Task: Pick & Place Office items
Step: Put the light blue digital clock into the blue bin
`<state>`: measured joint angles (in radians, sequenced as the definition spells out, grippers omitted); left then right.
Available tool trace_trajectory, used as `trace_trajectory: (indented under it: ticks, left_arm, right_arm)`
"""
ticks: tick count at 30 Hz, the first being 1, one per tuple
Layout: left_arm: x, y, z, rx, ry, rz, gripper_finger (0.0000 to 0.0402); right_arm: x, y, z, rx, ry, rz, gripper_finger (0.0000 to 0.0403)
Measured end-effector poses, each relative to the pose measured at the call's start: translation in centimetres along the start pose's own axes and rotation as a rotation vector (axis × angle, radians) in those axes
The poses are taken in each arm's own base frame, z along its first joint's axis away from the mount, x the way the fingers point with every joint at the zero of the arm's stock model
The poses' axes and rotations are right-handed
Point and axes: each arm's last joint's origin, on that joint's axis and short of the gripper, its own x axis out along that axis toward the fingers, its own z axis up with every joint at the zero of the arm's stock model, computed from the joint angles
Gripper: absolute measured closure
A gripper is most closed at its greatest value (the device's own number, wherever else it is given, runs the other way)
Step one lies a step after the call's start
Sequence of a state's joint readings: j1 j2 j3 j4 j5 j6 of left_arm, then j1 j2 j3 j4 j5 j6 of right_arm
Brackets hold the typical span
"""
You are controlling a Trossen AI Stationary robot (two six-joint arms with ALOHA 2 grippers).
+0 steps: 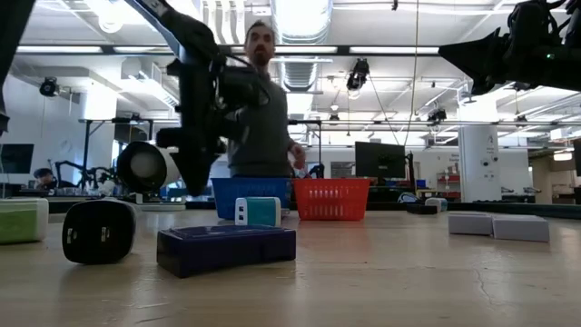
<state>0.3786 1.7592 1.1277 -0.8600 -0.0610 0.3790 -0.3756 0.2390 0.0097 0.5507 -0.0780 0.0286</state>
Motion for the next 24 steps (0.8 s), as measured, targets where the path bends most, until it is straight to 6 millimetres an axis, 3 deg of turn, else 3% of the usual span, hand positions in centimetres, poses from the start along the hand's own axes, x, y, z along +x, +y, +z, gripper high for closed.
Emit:
trace_trajectory:
  ticks: [11, 24]
  left_arm:
    - [-5.1, -3.2, -0.1, 0.085, -0.184, 0.051, 0.0249]
    - [-5.2, -3.6, 0.0, 0.104, -0.204, 0.032, 0.0249]
  right_arm:
    - [0.0, 0.0, 0.0, 0.003, 0.000, 0.000, 0.0394]
    - [0.0, 0.0, 0.0, 0.005, -0.001, 0.000, 0.0394]
